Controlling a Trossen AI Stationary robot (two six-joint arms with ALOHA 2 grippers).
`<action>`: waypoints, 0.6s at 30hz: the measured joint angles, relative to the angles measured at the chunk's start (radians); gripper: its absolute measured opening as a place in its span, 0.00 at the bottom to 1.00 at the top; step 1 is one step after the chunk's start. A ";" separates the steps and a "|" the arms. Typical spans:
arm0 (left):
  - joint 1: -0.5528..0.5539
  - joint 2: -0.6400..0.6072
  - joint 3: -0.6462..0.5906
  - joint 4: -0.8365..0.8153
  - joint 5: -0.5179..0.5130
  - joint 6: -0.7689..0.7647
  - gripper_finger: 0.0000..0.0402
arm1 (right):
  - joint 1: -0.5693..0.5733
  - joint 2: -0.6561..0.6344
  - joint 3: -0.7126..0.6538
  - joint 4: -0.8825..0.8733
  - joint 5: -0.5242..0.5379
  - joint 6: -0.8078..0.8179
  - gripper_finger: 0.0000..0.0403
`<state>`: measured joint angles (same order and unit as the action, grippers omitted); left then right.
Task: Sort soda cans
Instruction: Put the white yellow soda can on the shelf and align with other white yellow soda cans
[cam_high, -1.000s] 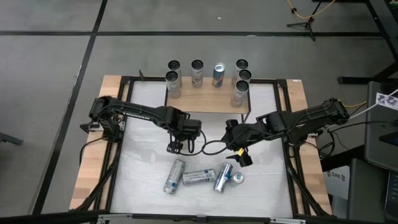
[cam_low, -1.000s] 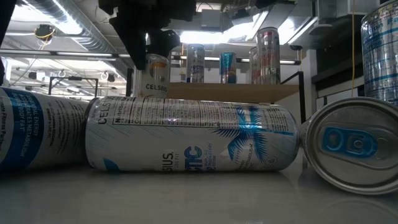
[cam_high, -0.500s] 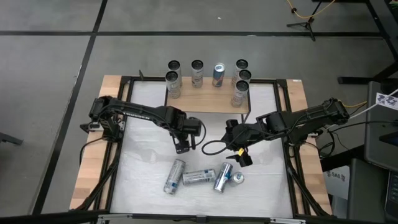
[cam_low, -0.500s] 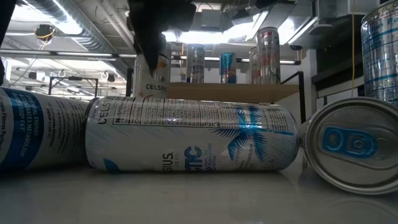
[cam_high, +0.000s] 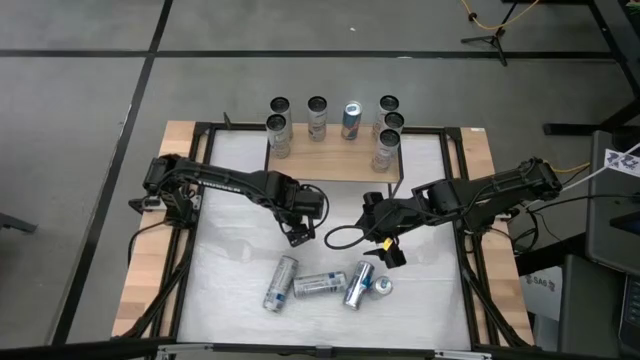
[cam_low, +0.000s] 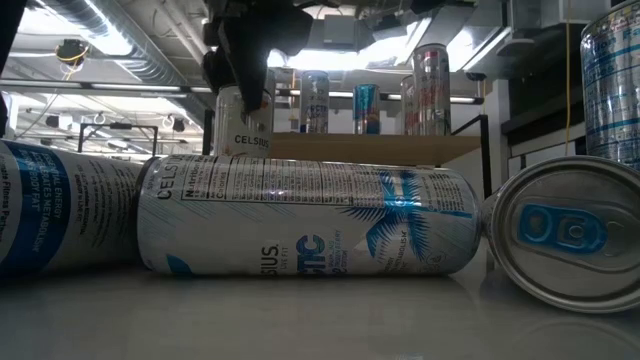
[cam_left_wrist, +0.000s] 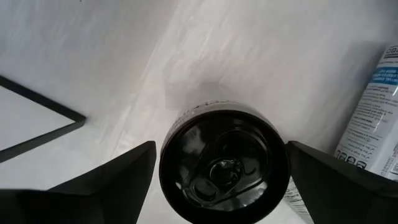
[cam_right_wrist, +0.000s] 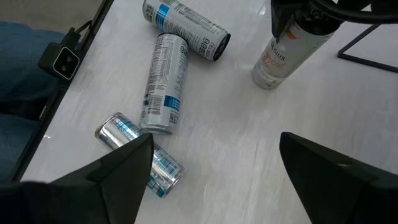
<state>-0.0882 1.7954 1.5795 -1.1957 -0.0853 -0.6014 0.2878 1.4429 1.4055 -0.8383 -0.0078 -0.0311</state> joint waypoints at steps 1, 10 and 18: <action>-0.002 0.000 0.000 0.000 0.000 0.000 0.88 | 0.000 0.000 0.000 0.000 0.000 0.000 0.85; -0.017 0.000 0.000 0.004 0.001 -0.027 0.88 | 0.000 0.000 0.000 0.000 0.000 0.000 0.85; -0.018 0.000 0.000 0.005 -0.006 -0.138 0.88 | 0.000 0.000 0.000 0.001 0.000 0.000 0.85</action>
<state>-0.1062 1.7954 1.5795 -1.1904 -0.0916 -0.7395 0.2878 1.4429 1.4055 -0.8375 -0.0078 -0.0315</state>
